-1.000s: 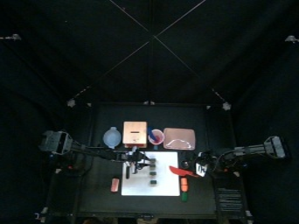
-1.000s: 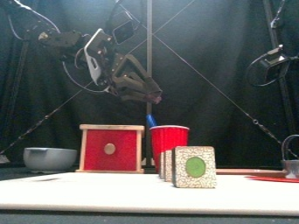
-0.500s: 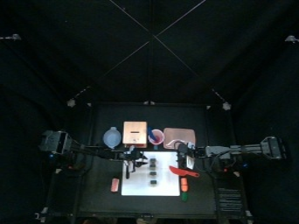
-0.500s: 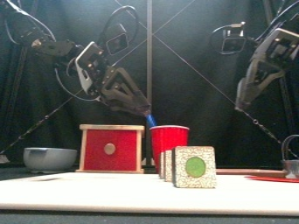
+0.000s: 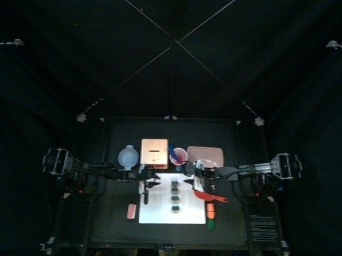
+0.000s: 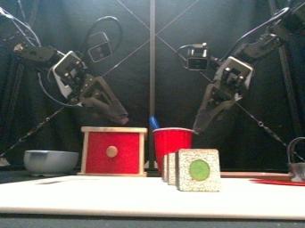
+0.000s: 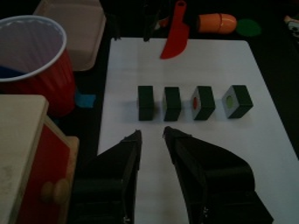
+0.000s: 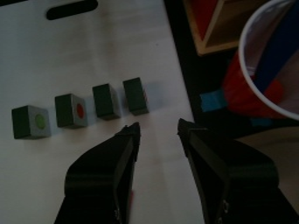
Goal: Place sushi on board then cut the sushi with the knife then place the pieces on the plate
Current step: Place the 4 sushi pieces on the plate
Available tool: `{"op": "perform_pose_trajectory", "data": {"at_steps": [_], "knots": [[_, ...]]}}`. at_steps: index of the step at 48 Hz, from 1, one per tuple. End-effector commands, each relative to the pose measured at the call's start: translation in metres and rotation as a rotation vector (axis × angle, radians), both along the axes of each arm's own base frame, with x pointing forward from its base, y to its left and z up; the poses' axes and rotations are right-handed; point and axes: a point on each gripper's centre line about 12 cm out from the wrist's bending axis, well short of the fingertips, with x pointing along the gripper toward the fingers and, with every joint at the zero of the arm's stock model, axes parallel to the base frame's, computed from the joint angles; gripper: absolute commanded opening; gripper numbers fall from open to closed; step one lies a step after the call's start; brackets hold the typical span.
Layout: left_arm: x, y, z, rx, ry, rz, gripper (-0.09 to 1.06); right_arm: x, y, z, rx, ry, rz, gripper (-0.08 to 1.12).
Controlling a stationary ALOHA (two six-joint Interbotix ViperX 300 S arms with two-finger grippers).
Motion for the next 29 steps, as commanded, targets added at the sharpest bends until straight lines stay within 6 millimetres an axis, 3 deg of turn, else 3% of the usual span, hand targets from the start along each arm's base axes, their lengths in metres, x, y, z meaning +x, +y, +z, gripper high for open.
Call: {"op": "perform_pose_trajectory", "data": {"at_steps": [1, 18, 29], "knots": [[0.000, 0.002, 0.005, -0.002, -0.018, 0.006, 0.69, 0.019, -0.001, 0.009, 0.001, -0.037, -0.002, 0.78], [-0.006, 0.002, -0.002, 0.000, 0.008, 0.007, 0.69, 0.051, -0.003, -0.010, 0.004, 0.004, 0.001, 0.78], [-0.010, 0.002, -0.006, -0.004, 0.023, 0.009, 0.69, 0.060, 0.003, -0.014, 0.006, 0.013, 0.016, 0.87]]}}
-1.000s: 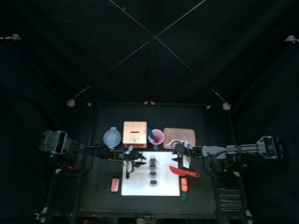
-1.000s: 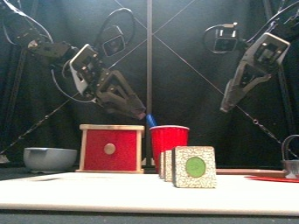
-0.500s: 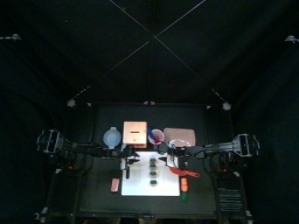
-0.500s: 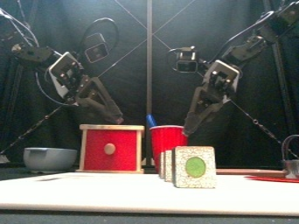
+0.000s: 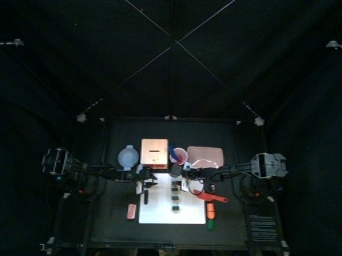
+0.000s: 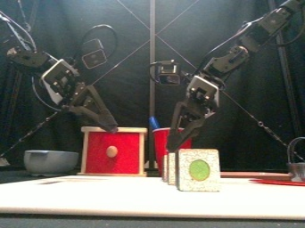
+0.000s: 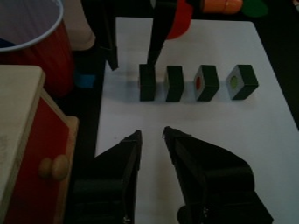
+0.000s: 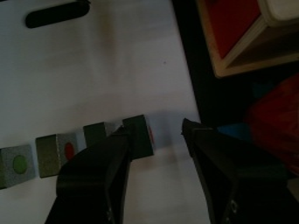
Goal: Place sushi on board then cut the sushi with the knife then place the pieces on the plate
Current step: Place the 4 sushi pieces on the plate
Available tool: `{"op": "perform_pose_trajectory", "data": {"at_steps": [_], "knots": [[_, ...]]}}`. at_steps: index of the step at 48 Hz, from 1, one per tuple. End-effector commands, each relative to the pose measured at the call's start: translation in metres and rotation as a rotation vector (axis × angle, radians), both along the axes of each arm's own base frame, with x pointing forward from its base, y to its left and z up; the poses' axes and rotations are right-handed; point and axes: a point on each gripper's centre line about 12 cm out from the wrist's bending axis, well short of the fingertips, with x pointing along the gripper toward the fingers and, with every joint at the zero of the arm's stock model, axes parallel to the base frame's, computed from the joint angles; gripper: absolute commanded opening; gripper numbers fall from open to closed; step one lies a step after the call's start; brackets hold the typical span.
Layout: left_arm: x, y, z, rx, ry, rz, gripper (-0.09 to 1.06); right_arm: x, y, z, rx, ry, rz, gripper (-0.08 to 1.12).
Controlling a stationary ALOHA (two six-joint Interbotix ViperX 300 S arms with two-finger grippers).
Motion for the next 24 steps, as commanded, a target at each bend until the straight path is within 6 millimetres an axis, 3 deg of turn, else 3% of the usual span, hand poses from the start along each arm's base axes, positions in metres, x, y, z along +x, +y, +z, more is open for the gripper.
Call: {"op": "perform_pose_trajectory", "data": {"at_steps": [1, 24], "knots": [[0.003, 0.001, 0.007, -0.001, -0.025, 0.002, 0.69, 0.007, 0.003, 0.014, 0.000, -0.040, 0.006, 0.88], [0.001, 0.001, 0.003, -0.005, -0.011, 0.009, 0.69, 0.011, 0.006, -0.005, -0.011, 0.014, 0.028, 0.89]]}}
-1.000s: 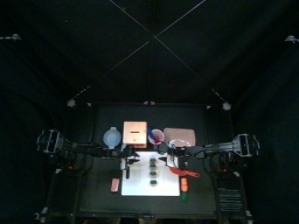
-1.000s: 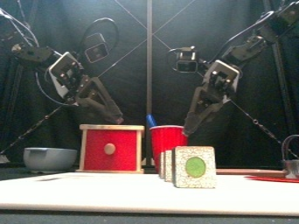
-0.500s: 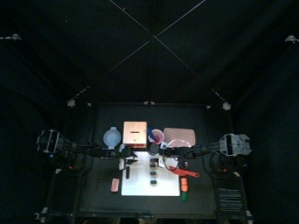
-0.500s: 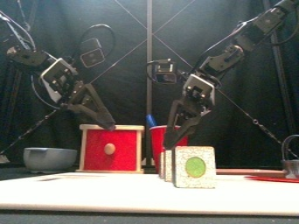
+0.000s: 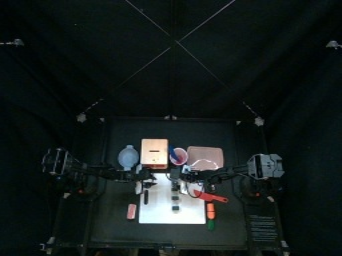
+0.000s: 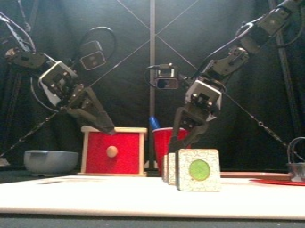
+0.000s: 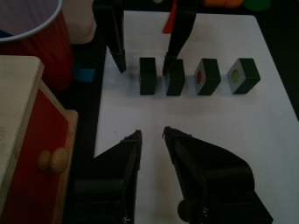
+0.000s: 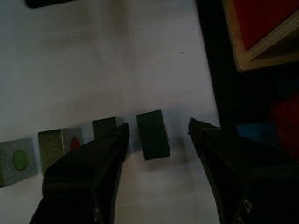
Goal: Place sushi on board then cut the sushi with the knife then place the pieces on the plate
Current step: Place the 4 sushi pieces on the plate
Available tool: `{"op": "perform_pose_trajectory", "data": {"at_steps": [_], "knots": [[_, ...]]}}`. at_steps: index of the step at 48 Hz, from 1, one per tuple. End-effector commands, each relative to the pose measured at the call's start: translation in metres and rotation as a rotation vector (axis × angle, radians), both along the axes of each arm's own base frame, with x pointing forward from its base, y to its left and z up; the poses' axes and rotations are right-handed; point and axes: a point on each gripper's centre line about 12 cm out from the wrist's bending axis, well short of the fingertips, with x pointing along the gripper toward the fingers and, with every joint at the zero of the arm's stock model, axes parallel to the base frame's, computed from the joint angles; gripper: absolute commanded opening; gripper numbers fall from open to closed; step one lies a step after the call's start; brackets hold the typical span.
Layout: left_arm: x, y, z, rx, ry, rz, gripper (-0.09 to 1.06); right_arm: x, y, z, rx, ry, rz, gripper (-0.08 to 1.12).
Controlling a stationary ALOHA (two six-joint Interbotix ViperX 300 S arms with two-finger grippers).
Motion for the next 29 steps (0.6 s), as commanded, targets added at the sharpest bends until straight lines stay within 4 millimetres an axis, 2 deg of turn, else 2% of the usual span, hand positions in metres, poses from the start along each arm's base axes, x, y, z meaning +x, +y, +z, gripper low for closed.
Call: {"op": "perform_pose_trajectory", "data": {"at_steps": [1, 7, 16, 20, 29], "knots": [[0.003, 0.001, 0.005, -0.004, -0.020, 0.008, 0.69, 0.008, -0.002, 0.010, -0.007, -0.035, 0.001, 0.88], [0.003, 0.002, 0.004, -0.009, -0.015, 0.014, 0.69, 0.010, -0.003, 0.002, -0.014, -0.013, 0.008, 0.84], [0.002, 0.002, 0.003, -0.015, -0.014, 0.021, 0.69, 0.008, -0.001, -0.002, -0.014, 0.011, 0.009, 0.68], [0.002, 0.002, 0.003, -0.016, -0.014, 0.022, 0.69, 0.006, -0.002, 0.003, -0.012, 0.008, 0.004, 0.63], [0.002, 0.002, 0.002, -0.020, -0.011, 0.028, 0.69, -0.009, -0.004, 0.027, -0.010, -0.012, -0.011, 0.63]]}}
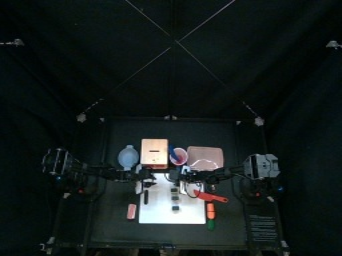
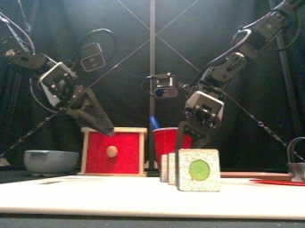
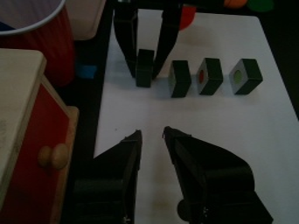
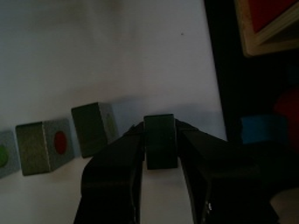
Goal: Place sushi on board then cut the sushi with the knife then place the pieces on the plate
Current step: Place the 4 sushi pieces on the plate
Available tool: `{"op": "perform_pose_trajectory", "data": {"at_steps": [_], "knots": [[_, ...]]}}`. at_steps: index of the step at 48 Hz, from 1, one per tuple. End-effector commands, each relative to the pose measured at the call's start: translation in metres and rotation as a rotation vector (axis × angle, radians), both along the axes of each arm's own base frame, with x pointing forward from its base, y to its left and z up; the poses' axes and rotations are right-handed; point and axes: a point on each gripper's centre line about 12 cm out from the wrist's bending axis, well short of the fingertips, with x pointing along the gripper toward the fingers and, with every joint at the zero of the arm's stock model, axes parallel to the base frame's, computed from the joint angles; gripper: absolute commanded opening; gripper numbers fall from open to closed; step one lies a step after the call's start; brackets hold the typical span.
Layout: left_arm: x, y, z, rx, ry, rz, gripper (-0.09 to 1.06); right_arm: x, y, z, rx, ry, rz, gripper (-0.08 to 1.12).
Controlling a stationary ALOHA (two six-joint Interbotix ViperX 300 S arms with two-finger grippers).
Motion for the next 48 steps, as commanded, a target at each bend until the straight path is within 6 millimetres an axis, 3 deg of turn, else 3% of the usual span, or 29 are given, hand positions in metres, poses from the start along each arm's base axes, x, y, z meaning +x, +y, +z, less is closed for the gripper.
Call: {"op": "perform_pose_trajectory", "data": {"at_steps": [1, 10, 16, 23, 35, 48], "knots": [[0.003, 0.001, 0.005, -0.005, -0.018, 0.009, 0.69, -0.007, -0.003, 0.039, -0.001, -0.077, -0.015, 0.63], [0.003, 0.002, 0.005, -0.004, -0.018, 0.011, 0.69, -0.040, -0.019, 0.065, 0.008, -0.061, -0.084, 0.63], [0.004, 0.002, 0.005, -0.004, -0.022, 0.012, 0.69, -0.064, -0.037, 0.070, 0.018, -0.021, -0.157, 0.63], [0.004, 0.005, 0.005, -0.004, -0.022, 0.020, 0.69, -0.076, -0.064, 0.068, 0.029, -0.019, -0.253, 0.63], [0.005, 0.005, 0.007, -0.004, -0.026, 0.020, 0.69, -0.081, -0.104, 0.042, 0.047, 0.034, -0.382, 0.63], [0.005, 0.005, 0.006, -0.004, -0.025, 0.021, 0.69, -0.083, -0.131, 0.008, 0.058, 0.079, -0.452, 0.65]]}}
